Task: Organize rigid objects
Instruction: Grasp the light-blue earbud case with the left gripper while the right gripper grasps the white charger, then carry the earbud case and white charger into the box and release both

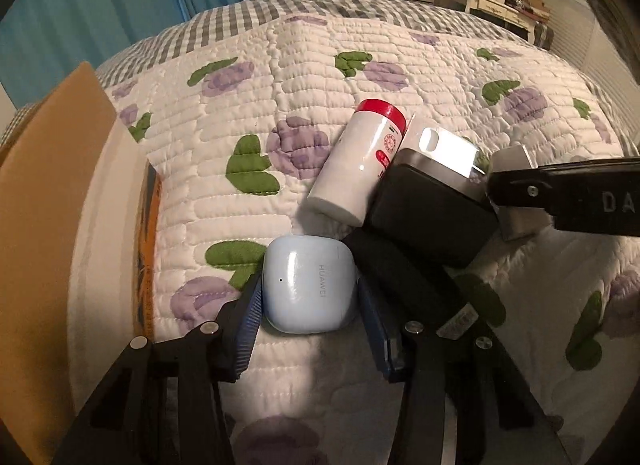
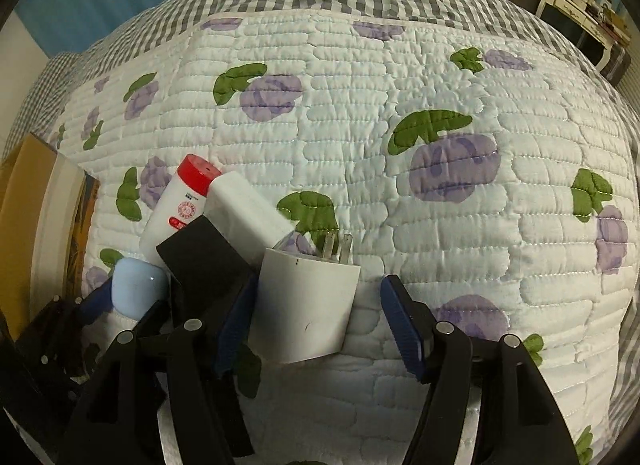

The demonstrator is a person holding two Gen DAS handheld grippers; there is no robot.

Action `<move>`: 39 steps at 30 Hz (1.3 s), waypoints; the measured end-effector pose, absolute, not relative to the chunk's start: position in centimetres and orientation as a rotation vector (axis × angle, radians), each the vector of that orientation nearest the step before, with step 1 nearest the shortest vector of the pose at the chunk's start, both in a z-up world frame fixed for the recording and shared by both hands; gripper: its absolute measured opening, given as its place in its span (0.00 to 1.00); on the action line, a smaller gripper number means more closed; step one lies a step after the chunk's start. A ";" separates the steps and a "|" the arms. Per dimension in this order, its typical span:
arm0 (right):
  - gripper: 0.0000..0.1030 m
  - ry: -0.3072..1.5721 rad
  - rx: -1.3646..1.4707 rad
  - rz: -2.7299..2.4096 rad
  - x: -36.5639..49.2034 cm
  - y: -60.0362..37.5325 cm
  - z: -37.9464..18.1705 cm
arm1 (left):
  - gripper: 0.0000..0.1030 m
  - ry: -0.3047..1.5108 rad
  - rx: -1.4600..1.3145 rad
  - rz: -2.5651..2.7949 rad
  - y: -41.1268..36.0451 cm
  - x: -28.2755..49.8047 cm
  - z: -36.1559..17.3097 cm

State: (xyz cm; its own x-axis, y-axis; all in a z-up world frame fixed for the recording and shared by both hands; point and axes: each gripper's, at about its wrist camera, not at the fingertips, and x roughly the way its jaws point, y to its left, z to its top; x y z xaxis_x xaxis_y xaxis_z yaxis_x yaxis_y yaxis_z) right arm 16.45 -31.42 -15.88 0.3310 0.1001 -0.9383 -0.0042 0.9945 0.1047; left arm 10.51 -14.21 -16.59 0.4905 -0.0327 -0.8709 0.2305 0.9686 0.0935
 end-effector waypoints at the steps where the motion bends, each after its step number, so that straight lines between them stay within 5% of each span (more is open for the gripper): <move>1: 0.56 1.228 0.078 0.071 16.1 -31.3 -15.7 | 0.46 1.048 0.207 -0.162 -14.0 10.3 -16.5; 3: 0.43 1.211 0.048 0.082 15.1 -30.9 -14.9 | 0.46 1.047 0.199 -0.163 -13.7 10.1 -16.4; 8: 0.30 1.158 -0.057 0.003 13.4 -30.4 -13.6 | 0.46 1.045 0.184 -0.174 -13.5 9.9 -15.9; 16: 0.33 1.211 0.045 0.075 14.8 -31.5 -14.9 | 0.46 1.034 0.167 -0.202 -13.2 9.6 -15.1; 21: 0.52 1.249 0.150 0.116 15.1 -32.1 -16.0 | 0.46 1.035 0.162 -0.207 -13.0 9.5 -14.9; 32: 0.52 1.246 -0.067 0.079 15.2 -29.3 -17.3 | 0.46 1.039 0.152 -0.211 -13.3 9.0 -14.2; 35: 0.59 1.262 -0.192 0.053 15.3 -27.4 -18.3 | 0.46 1.038 0.155 -0.200 -13.3 9.1 -14.0; 39: 0.51 1.237 -0.262 0.006 15.1 -26.3 -18.6 | 0.46 1.029 0.158 -0.199 -13.2 8.9 -13.6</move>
State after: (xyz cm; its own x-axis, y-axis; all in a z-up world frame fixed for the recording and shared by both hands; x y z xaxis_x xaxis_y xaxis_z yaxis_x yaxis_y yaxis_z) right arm 15.13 -26.30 -18.57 0.3317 -0.1373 -0.9333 -0.1459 0.9700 -0.1945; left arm 8.85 -13.16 -13.57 0.5003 -0.0897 -0.8612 0.2377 0.9706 0.0370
